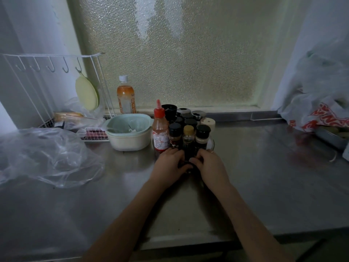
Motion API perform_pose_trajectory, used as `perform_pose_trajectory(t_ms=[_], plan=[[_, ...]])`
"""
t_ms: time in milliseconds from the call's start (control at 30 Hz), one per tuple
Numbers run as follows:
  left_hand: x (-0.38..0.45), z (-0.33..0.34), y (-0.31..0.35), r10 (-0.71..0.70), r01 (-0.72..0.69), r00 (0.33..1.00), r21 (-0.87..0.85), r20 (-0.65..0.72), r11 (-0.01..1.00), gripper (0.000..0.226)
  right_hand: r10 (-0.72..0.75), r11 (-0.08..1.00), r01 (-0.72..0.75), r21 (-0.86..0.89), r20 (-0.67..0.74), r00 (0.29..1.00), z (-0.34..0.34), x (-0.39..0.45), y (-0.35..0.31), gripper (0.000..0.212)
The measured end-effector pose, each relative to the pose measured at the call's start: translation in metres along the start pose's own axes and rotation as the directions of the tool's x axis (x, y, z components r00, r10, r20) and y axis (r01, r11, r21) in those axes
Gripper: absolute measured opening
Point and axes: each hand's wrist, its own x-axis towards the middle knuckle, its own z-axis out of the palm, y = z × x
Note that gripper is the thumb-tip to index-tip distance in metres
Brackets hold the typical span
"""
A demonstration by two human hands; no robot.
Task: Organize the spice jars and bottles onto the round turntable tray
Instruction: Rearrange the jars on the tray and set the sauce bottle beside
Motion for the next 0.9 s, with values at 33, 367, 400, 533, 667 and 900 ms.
perform_pose_trajectory(t_ms=[33,367,400,533,667,900], plan=[[0.005,0.002,-0.005,-0.018,0.018,1.000,-0.018,0.003,1.000,0.031,0.004,1.000,-0.004,-0.006,0.005,1.000,0.001,0.007,0.000,0.024],[0.057,0.015,-0.048,-0.118,0.119,0.993,-0.126,0.015,0.985,0.050,0.026,1.000,-0.026,0.003,-0.003,1.000,0.026,0.068,0.005,0.022],[0.060,0.017,-0.051,-0.121,0.122,0.993,-0.121,0.014,0.985,0.050,0.032,0.999,-0.032,-0.004,-0.005,0.999,0.029,0.072,0.007,0.021],[0.068,0.025,-0.061,-0.110,0.107,0.994,-0.107,-0.024,0.989,0.043,0.015,1.000,-0.015,0.005,-0.035,0.999,0.037,0.086,0.014,0.020],[0.075,0.028,-0.072,-0.113,0.108,0.993,-0.114,-0.036,0.988,0.039,0.001,1.000,0.000,0.021,-0.061,0.998,0.044,0.095,0.017,0.021],[0.073,0.026,-0.071,-0.115,0.114,0.989,-0.016,-0.098,0.993,0.035,-0.025,1.000,0.026,0.012,-0.088,0.996,0.049,0.092,0.014,0.021]])
